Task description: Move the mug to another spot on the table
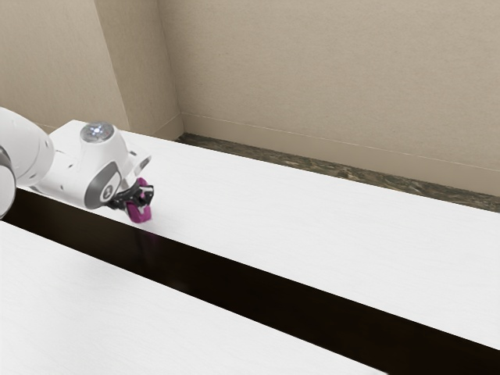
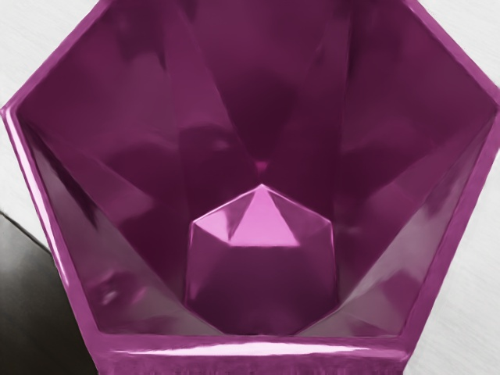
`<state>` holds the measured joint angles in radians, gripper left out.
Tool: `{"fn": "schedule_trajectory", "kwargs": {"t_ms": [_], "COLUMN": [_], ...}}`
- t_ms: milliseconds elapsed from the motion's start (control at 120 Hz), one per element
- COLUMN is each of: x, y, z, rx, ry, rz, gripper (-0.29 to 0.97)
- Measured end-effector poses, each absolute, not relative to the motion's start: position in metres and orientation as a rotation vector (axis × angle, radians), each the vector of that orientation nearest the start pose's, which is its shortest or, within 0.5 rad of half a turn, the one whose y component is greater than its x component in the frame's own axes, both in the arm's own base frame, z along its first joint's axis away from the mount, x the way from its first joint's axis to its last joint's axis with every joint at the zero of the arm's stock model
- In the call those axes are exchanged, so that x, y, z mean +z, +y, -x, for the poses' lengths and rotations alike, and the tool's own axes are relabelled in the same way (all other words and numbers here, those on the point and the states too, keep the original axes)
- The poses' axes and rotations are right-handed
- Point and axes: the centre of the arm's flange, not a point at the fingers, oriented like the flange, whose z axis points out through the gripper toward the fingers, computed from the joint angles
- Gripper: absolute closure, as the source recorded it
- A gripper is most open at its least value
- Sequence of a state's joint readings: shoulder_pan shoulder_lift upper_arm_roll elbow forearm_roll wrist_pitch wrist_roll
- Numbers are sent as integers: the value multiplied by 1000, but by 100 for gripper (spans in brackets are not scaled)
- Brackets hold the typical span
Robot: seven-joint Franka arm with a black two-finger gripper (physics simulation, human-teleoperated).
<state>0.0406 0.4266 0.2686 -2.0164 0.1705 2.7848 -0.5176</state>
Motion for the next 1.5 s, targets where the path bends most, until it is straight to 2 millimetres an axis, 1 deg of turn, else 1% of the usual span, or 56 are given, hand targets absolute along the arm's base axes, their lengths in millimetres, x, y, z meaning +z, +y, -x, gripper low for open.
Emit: {"fn": "schedule_trajectory", "kwargs": {"t_ms": [67,183,400,433,467,533,567,650,725,825,892,958,1000,1108,1167,1233,1308,1367,1433,1500], "x": [284,290,316,319,323,328,331,337,333,325,319,316,314,303,298,297,291,286,276,270], "y": [180,178,161,156,151,135,126,97,68,38,24,14,10,5,5,3,4,5,7,7], "z": [-609,-610,-613,-614,-616,-618,-618,-608,-599,-585,-577,-573,-568,-538,-528,-522,-518,-517,-516,-517], "rx": [-554,-571,-630,-638,-648,-663,-669,-670,-651,-617,-596,-587,-576,-514,-491,-485,-466,-453,-442,-444], "ry": [-883,-811,-736,-722,-710,-674,-653,-599,-538,-472,-439,-389,-364,-329,-309,-274,-254,-244,-236,-231], "rz": [2780,2768,2770,2774,2777,2790,2798,2833,2866,2901,2917,2920,2921,2939,2941,2936,2932,2929,2929,2930], "gripper": [57,58,62,64,62,63,63,63,65,67,69,70,71,72,72,73,73,73,73,73]}}
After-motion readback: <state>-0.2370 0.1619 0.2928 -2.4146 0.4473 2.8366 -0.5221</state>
